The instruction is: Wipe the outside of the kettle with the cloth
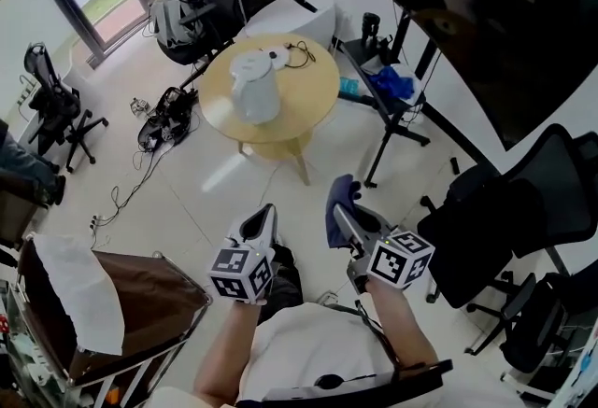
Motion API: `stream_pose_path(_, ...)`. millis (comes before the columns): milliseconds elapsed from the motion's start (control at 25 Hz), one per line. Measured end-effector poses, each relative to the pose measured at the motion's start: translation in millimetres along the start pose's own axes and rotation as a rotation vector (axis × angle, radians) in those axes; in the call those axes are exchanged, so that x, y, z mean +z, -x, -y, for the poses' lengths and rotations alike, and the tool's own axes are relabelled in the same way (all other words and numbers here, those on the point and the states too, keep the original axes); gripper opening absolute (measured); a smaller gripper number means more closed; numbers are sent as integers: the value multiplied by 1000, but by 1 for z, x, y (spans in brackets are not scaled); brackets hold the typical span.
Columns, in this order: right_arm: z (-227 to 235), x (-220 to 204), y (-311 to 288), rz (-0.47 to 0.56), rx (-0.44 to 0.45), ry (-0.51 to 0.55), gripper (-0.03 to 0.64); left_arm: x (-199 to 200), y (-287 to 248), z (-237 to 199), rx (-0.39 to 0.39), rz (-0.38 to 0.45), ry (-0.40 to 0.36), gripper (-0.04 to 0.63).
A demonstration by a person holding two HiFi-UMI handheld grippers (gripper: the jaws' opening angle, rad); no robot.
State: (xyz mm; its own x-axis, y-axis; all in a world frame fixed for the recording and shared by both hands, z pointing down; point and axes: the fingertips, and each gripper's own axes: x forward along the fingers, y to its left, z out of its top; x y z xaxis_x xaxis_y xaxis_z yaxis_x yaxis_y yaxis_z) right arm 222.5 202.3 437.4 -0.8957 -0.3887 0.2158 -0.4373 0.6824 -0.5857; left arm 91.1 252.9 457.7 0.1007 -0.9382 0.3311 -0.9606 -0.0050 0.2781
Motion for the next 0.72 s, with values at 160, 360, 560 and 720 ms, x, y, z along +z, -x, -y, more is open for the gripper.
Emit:
stream_pose_path(160,15,18,-44,-1,-29,9,66,18,-37,-50,23,10,-2,2)
stream_pose_path(360,19,57,-112,4,-60,32,66,50,-91,-130,74,-1,-18,28)
stream_pose_path(560,21,90,-189,-4,-82,49,66,76,-141,-192,85,-21,-38,161)
stream_pose_path(720,15,107,-235,6,-90,56,66,77,-177,-223,86,-63,-60,246)
